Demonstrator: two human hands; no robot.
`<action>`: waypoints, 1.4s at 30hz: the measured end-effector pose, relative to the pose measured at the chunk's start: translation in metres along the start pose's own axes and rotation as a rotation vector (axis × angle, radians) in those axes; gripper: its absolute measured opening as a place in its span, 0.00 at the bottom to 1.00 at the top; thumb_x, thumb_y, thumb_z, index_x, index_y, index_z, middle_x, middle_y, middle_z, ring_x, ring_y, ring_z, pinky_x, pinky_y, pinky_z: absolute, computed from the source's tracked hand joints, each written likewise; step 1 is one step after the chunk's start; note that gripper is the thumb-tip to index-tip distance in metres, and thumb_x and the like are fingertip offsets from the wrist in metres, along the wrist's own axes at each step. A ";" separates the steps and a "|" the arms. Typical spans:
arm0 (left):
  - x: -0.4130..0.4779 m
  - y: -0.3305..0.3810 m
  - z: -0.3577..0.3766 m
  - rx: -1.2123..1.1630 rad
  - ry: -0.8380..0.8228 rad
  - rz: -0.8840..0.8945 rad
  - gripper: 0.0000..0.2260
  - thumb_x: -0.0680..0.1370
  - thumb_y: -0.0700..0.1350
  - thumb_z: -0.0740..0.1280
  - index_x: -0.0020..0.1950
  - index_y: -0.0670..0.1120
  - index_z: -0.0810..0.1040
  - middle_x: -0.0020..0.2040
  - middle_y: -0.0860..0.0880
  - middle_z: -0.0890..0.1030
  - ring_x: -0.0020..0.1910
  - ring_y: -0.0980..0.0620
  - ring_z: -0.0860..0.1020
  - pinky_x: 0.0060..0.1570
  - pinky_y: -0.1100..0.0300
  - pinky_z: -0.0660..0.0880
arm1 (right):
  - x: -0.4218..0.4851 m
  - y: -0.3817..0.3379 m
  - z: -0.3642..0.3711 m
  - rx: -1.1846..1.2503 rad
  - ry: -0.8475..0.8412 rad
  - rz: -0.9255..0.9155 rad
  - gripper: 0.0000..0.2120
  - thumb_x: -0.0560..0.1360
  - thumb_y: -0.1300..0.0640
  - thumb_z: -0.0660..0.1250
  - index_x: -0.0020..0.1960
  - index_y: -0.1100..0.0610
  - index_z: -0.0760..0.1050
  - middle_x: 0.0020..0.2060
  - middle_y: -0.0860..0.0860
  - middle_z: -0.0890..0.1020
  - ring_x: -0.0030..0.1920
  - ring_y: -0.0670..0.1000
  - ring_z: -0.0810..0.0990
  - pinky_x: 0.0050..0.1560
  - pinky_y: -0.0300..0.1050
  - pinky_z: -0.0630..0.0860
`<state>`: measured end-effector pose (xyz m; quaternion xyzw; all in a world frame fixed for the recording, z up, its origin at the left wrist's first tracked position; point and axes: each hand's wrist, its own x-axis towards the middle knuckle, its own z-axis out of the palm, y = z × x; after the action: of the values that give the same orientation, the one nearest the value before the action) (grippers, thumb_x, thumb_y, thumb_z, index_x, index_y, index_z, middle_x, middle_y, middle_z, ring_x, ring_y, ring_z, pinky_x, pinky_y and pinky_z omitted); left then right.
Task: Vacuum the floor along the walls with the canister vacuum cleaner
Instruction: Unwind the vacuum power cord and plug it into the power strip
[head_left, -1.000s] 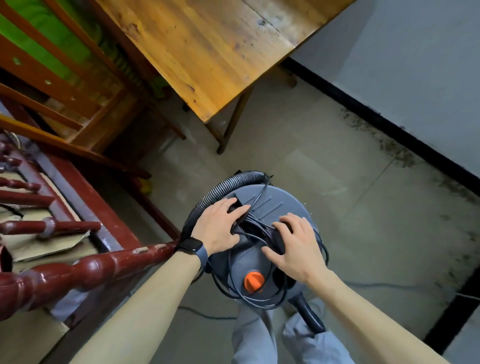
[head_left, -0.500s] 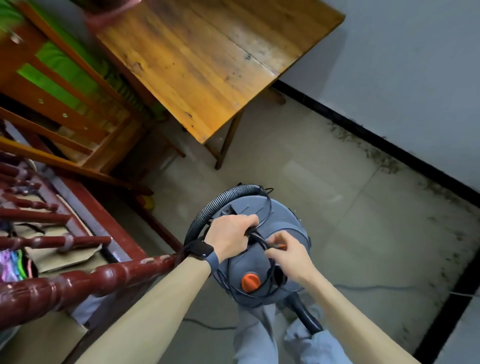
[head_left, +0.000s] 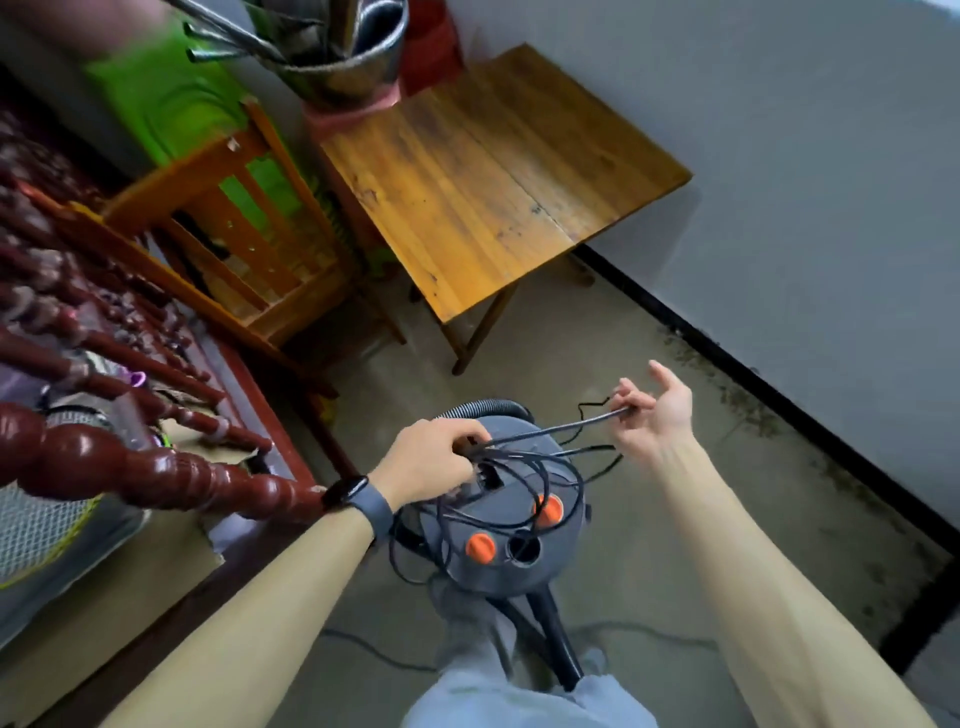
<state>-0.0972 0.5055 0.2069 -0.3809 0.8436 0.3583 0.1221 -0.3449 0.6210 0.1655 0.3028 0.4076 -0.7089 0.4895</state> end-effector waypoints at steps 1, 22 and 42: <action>-0.009 0.000 -0.004 -0.082 -0.012 -0.043 0.13 0.66 0.42 0.70 0.44 0.59 0.78 0.36 0.56 0.83 0.37 0.53 0.81 0.40 0.59 0.74 | -0.013 -0.011 -0.006 0.004 -0.016 -0.025 0.13 0.80 0.50 0.65 0.45 0.58 0.69 0.22 0.46 0.66 0.22 0.46 0.71 0.33 0.37 0.72; -0.216 -0.067 0.046 -1.180 0.314 -0.333 0.20 0.56 0.30 0.70 0.46 0.38 0.75 0.31 0.49 0.74 0.31 0.50 0.70 0.36 0.58 0.68 | -0.211 0.058 -0.115 -0.321 0.046 -0.234 0.15 0.83 0.54 0.64 0.38 0.53 0.69 0.28 0.48 0.78 0.29 0.49 0.80 0.42 0.44 0.78; -0.369 -0.231 0.129 -0.936 0.191 -0.494 0.13 0.79 0.50 0.69 0.55 0.42 0.83 0.28 0.51 0.65 0.25 0.53 0.64 0.26 0.62 0.64 | -0.287 0.311 -0.321 -0.601 0.504 -0.102 0.06 0.81 0.59 0.64 0.45 0.56 0.74 0.36 0.53 0.79 0.33 0.50 0.76 0.35 0.44 0.65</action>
<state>0.3142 0.6959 0.1733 -0.6127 0.4862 0.6204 -0.0574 0.0543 0.9711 0.1600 0.2901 0.7189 -0.4850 0.4049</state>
